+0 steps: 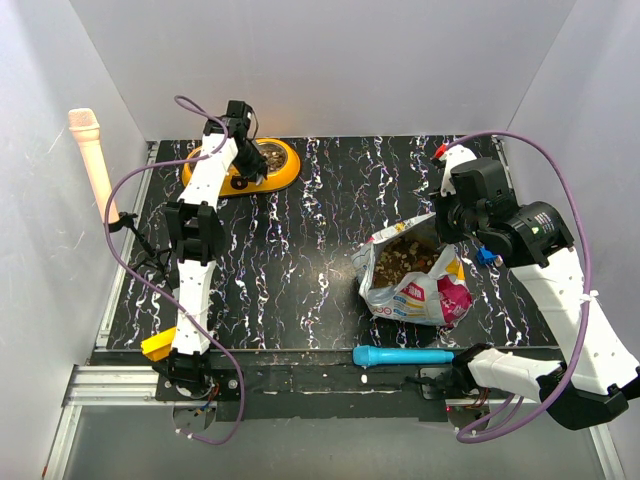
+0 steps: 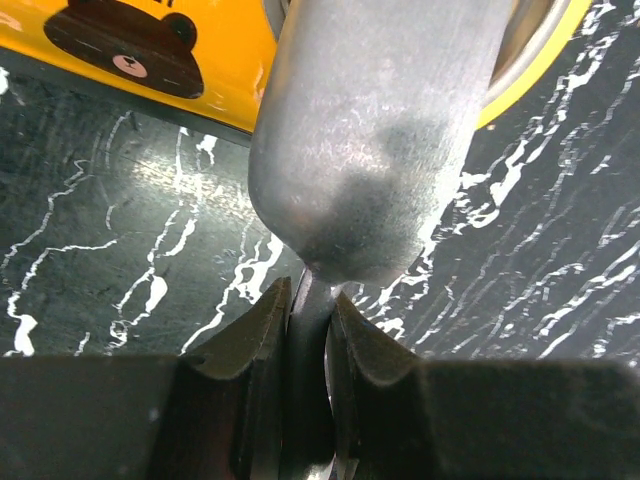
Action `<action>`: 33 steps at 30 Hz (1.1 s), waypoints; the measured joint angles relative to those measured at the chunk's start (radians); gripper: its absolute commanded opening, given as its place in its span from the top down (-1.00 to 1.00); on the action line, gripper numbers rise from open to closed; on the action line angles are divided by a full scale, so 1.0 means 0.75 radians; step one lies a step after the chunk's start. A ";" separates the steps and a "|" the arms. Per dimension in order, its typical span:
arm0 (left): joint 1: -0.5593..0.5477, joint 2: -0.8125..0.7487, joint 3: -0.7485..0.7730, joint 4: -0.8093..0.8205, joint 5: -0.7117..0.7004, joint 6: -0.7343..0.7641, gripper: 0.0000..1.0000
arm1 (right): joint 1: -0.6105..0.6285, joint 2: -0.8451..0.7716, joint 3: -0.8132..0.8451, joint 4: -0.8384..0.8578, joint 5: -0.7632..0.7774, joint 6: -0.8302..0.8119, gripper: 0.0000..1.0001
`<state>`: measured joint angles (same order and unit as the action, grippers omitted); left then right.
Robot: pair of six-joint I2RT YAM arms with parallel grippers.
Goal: Serve the pet food
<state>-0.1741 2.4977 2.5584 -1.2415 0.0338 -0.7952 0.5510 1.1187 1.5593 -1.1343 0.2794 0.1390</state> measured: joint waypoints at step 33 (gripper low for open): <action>-0.167 0.035 -0.017 -0.020 -0.536 0.368 1.00 | 0.001 0.001 0.000 -0.001 -0.002 0.017 0.97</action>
<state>-0.2993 2.5240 2.5454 -1.2564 -0.3683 -0.5194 0.5518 1.1191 1.5593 -1.1347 0.2783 0.1516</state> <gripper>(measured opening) 0.173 0.022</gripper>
